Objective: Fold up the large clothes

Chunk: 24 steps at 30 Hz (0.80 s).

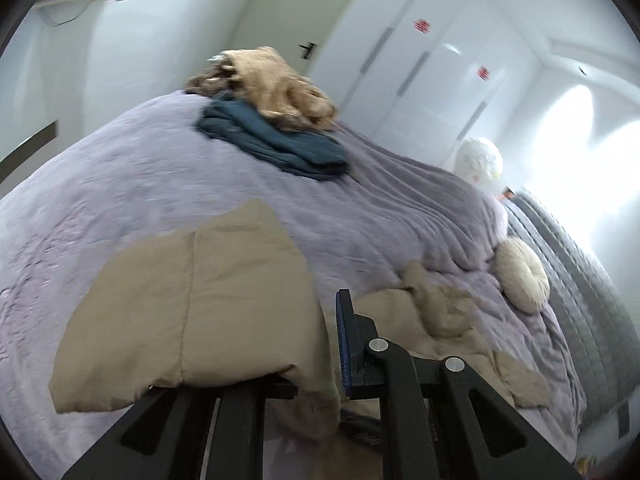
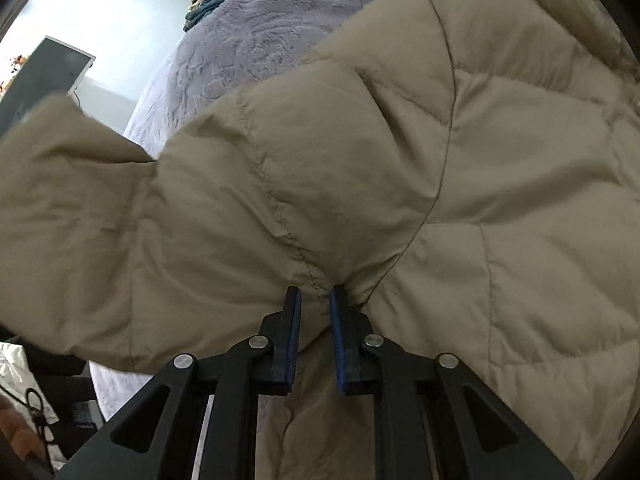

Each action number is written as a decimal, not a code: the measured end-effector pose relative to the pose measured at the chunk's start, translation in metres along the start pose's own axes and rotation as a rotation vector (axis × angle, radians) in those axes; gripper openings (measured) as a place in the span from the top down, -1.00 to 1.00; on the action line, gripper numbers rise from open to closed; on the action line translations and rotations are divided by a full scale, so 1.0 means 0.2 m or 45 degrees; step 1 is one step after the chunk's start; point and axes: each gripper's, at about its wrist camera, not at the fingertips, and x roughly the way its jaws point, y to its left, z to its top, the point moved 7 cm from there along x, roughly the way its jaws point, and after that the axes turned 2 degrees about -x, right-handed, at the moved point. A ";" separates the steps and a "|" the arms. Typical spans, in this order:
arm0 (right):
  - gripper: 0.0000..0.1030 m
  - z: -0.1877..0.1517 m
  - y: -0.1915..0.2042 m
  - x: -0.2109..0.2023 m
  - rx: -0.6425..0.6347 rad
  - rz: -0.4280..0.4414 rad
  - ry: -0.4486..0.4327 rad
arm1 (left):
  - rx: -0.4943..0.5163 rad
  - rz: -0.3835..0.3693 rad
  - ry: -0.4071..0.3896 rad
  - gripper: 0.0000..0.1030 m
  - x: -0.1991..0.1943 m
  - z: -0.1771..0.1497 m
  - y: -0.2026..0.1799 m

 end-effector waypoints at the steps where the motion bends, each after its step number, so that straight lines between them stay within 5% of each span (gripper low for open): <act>1: 0.68 0.00 -0.01 -0.02 0.007 0.028 0.013 | 0.025 -0.019 0.005 0.70 0.02 0.00 -0.07; 7: 0.68 -0.04 -0.21 -0.30 0.078 0.138 0.034 | 0.155 -0.170 0.077 0.70 0.22 -0.09 -0.60; 11: 0.68 -0.08 -0.54 -0.58 0.122 0.028 -0.040 | 0.252 -0.237 0.194 0.70 0.47 -0.25 -0.94; 15: 0.68 -0.15 -0.91 -0.84 0.120 -0.176 -0.099 | 0.390 -0.167 0.341 0.70 0.78 -0.51 -1.16; 22: 0.68 -0.18 -1.21 -1.00 0.178 -0.284 -0.095 | 0.548 0.059 0.509 0.68 1.05 -0.92 -1.20; 23: 0.68 -0.18 -1.22 -1.02 0.185 -0.280 -0.095 | 0.563 0.089 0.525 0.50 1.06 -0.94 -1.19; 24: 0.68 -0.18 -1.25 -1.03 0.193 -0.273 -0.093 | 0.558 0.091 0.539 0.09 1.07 -0.96 -1.17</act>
